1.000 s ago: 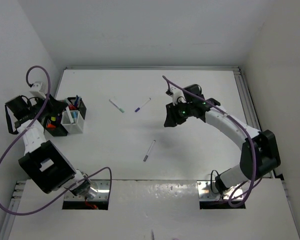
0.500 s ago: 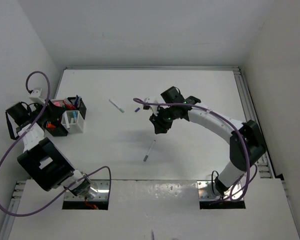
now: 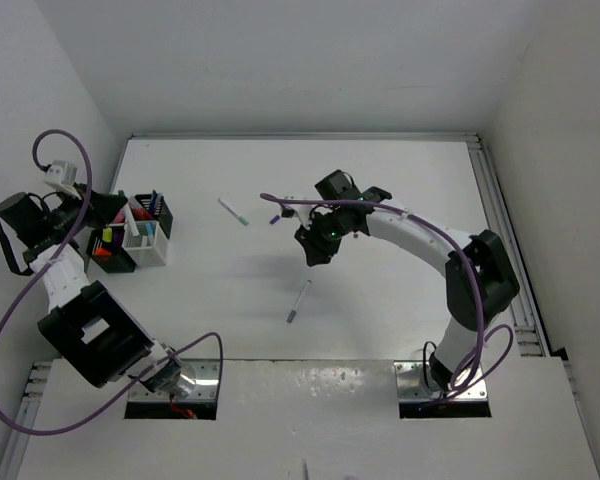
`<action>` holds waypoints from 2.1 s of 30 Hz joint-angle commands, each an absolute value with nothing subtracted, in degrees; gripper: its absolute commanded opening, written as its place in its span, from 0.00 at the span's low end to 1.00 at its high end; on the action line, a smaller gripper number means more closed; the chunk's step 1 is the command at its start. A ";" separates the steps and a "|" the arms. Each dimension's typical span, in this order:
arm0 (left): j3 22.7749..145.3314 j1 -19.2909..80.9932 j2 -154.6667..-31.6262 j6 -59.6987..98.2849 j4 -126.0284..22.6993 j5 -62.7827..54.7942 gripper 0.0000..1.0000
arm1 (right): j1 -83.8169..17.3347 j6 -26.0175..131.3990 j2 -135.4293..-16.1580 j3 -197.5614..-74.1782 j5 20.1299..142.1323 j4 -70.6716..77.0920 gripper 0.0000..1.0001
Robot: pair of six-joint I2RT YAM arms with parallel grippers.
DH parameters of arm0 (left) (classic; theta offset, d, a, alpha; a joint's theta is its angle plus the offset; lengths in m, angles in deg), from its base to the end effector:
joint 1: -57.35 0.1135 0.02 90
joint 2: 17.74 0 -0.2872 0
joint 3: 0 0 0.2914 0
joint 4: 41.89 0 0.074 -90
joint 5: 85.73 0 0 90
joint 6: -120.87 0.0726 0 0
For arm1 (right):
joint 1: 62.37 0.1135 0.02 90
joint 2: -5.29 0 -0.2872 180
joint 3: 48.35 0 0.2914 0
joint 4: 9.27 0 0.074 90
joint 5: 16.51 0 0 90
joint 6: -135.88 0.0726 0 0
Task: Sort the stationery into containers
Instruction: Place the pen in the storage box, then pick up the pen from the center of the board.
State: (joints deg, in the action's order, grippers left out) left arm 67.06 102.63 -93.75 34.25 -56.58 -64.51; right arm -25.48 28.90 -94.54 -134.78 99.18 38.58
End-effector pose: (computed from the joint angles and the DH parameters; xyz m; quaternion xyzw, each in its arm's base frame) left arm 0.2805 0.1871 0.3066 0.0417 0.7555 -0.2447 0.6063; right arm 0.3167 0.2770 0.2067 -0.4770 0.8170 0.2540 0.2012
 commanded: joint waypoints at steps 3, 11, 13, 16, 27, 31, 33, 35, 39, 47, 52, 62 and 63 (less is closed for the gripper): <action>64.27 102.00 -94.11 37.80 -49.29 -59.81 0.00 | -25.54 25.06 -94.99 -135.73 100.64 37.15 0.36; 66.72 101.91 -100.79 40.98 -52.61 -55.24 0.52 | -22.47 -3.82 -98.15 -139.42 105.84 50.33 0.39; 68.31 101.91 -101.67 40.63 -55.77 -55.58 0.60 | -20.72 -9.90 -98.77 -139.86 103.65 53.14 0.39; 68.49 101.74 -99.92 39.31 -56.32 -56.46 0.73 | -18.08 -14.57 -99.30 -140.13 100.92 54.73 0.39; 65.85 100.42 -89.29 31.84 -54.82 -62.17 0.77 | -10.69 -28.55 -100.87 -129.23 91.86 42.96 0.37; 66.20 99.10 -87.27 31.75 -56.31 -62.97 0.77 | -10.77 -31.99 -105.27 -132.29 86.51 42.61 0.34; 66.46 98.57 -86.30 32.28 -57.37 -63.23 0.77 | -10.95 -33.13 -107.46 -133.79 85.27 42.61 0.34; 66.38 98.39 -85.68 33.68 -58.25 -63.94 0.77 | -11.30 -33.75 -108.35 -135.55 85.00 42.69 0.33; 66.55 98.22 -84.98 38.33 -63.08 -64.55 0.77 | -11.30 -35.95 -107.66 -136.08 85.18 44.53 0.33; 66.38 97.96 -85.59 37.29 -61.86 -65.08 0.77 | -10.69 -41.30 -105.99 -136.27 82.55 46.05 0.32; 66.55 97.61 -85.51 36.23 -61.24 -64.55 0.77 | -9.90 -44.82 -108.17 -137.49 80.61 44.54 0.33; 66.90 97.69 -85.15 37.91 -63.88 -64.46 0.77 | -8.50 -48.69 -110.11 -136.97 78.41 42.52 0.33; 66.82 97.78 -85.15 37.99 -63.88 -64.38 0.77 | -8.23 -49.30 -110.29 -136.79 78.24 42.43 0.33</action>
